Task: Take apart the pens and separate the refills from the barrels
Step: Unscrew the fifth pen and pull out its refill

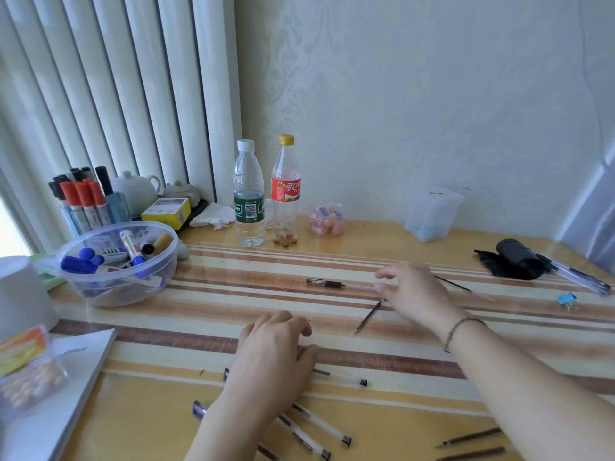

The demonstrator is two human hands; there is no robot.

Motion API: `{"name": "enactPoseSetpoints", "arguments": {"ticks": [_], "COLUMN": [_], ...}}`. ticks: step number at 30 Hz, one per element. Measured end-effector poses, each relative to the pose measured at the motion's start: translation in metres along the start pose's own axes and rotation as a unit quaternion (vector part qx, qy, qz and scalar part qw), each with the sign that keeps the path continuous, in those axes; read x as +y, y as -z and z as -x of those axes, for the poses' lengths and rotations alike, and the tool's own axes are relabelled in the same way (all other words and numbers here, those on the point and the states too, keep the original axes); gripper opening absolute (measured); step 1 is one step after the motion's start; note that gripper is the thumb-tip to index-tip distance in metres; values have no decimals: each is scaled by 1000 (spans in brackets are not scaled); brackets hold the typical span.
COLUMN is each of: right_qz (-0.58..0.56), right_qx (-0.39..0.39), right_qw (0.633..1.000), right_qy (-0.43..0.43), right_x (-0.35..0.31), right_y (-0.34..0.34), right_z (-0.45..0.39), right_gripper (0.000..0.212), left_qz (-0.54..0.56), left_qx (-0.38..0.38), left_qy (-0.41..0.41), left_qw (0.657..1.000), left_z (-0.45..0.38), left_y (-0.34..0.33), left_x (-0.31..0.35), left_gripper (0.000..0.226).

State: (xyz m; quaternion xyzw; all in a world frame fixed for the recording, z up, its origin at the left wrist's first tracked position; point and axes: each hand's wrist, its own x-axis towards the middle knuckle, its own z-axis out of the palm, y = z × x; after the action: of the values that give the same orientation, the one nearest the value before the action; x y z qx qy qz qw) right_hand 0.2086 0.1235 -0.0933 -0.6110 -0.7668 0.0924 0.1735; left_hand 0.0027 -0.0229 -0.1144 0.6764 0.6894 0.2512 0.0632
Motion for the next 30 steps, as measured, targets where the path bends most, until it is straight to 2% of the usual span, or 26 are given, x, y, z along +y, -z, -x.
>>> {"name": "enactPoseSetpoints", "arguments": {"ticks": [4, 7, 10, 12, 15, 18, 20, 21, 24, 25, 27, 30], "right_qz": [40, 45, 7, -31, -142, -218, -164, -124, -84, -75, -92, -131], "right_qx": [2, 68, 112, 115, 123, 130, 104, 99, 121, 126, 130, 113], "right_qw": [999, 997, 991, 988, 975, 958, 969, 972, 971, 971, 971, 966], "right_qy": [-17, 14, 68, 98, 120, 130, 153, 171, 187, 187, 180, 191], "right_x": [-11, -18, -17, -6, 14, 29, 35, 38, 40, 40, 43, 47], "right_y": [-26, -20, 0, 12, 28, 35, 36, 34, 33, 32, 31, 27], "right_z": [-10, -1, 35, 70, 110, 120, 118, 118, 118, 118, 118, 122], "right_gripper": [11, 8, 9, 10, 15, 17, 11, 18, 21, 21, 22, 22], "left_qz": [21, 14, -20, -79, -133, -118, -116, -115, -126, -124, -98, -78], "left_qx": [18, 38, 80, 118, 138, 92, 68, 56, 8, -6, -17, -17], "left_qy": [-25, -62, -100, -114, -157, -192, -210, -216, -231, -233, -233, -235], "left_qw": [999, 997, 992, 983, 969, 970, 968, 968, 965, 964, 967, 969], "left_z": [-1, 0, 3, 1, -5, -9, -8, -6, -2, -2, -4, -1], "left_y": [-1, -4, -2, 2, 4, -1, -7, -9, -11, -13, -14, -21], "left_x": [5, 10, 19, 31, 53, 65, 69, 70, 78, 80, 85, 79], "left_gripper": [25, 29, 43, 46, 25, 26, 19, 17, 12, 17, 25, 17]}}
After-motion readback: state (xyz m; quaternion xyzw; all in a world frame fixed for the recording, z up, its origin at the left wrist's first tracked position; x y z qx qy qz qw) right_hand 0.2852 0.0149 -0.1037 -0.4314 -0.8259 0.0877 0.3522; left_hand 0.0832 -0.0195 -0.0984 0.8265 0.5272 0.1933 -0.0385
